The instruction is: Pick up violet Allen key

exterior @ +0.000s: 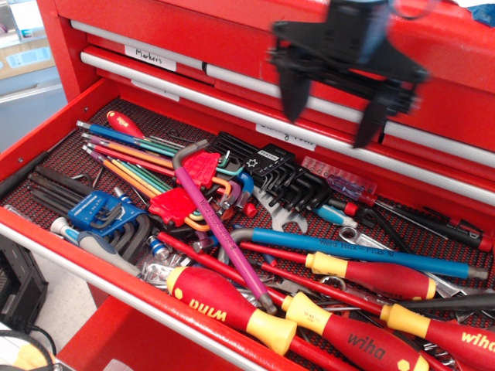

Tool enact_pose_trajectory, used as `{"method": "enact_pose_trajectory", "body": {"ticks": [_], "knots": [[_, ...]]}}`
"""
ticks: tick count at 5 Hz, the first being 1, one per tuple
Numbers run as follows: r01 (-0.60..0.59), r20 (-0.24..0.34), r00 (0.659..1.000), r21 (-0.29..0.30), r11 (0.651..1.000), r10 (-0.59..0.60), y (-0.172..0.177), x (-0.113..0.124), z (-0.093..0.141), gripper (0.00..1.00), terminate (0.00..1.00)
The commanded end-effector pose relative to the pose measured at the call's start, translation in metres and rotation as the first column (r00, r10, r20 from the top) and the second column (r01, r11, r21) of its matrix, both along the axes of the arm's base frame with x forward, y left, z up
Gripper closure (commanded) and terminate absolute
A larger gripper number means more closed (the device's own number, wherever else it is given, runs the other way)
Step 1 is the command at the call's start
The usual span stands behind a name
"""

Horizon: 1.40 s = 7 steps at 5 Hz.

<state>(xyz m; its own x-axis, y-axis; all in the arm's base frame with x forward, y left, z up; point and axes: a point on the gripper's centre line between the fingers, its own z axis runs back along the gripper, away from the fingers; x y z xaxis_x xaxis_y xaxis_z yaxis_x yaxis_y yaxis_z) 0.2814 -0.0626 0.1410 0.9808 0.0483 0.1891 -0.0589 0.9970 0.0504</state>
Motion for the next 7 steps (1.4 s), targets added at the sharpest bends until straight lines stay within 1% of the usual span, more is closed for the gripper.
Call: {"method": "enact_pose_trajectory", "body": {"ticks": [1,2,3,4,5,6,7], "knots": [[-0.329,0.043,0.944,0.008,0.944,0.328,0.027,0.005,-0.008,0.00,0.00],[-0.514,0.014,0.858,0.036,0.857,0.514,0.043,0.002,-0.028,0.00,0.00],[-0.597,-0.069,0.800,0.018,0.802,0.597,0.064,-0.011,-0.054,0.00,0.00],[-0.661,-0.057,0.749,-0.006,0.750,0.660,0.076,-0.024,-0.075,0.00,0.00],[-0.671,-0.060,0.742,-0.035,0.741,0.668,0.086,-0.029,-0.097,0.00,0.00],[-0.681,-0.079,0.732,-0.068,0.729,0.676,0.092,-0.029,-0.114,0.00,0.00],[-0.678,-0.079,0.735,-0.098,0.728,0.674,0.091,-0.029,-0.127,0.00,0.00]]}}
